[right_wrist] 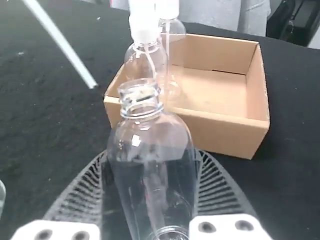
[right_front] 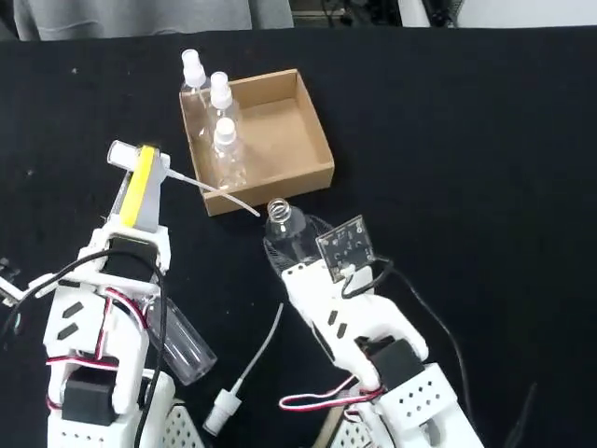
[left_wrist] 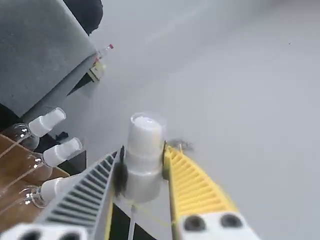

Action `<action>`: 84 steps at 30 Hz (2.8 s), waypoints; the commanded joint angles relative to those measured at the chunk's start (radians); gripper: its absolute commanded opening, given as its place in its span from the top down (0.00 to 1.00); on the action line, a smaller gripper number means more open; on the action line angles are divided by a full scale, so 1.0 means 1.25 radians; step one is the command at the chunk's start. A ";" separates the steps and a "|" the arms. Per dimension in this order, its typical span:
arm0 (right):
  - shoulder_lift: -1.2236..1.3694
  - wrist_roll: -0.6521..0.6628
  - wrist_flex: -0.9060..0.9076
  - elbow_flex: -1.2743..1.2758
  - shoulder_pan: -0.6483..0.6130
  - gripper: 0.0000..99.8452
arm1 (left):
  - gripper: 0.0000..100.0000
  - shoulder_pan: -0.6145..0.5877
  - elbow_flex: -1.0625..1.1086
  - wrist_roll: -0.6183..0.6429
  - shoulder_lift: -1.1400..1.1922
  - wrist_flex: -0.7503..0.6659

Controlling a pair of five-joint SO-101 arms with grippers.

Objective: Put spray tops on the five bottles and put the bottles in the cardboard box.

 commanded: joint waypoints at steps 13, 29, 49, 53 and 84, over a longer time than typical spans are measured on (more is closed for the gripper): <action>-0.019 0.118 -0.172 0.071 -0.023 0.94 | 0.97 -0.006 -0.002 0.052 -0.004 -0.054; -0.019 0.119 -0.178 0.068 -0.025 0.94 | 0.97 -0.001 0.039 0.050 -0.004 -0.055; -0.019 0.114 -0.177 0.071 -0.023 0.94 | 0.97 0.181 0.117 -0.120 -0.002 -0.056; -0.019 0.113 -0.176 0.072 -0.023 0.94 | 0.97 0.181 0.118 -0.120 0.001 -0.056; -0.019 0.119 -0.147 0.078 -0.018 0.94 | 0.81 0.299 0.164 -0.277 0.002 -0.047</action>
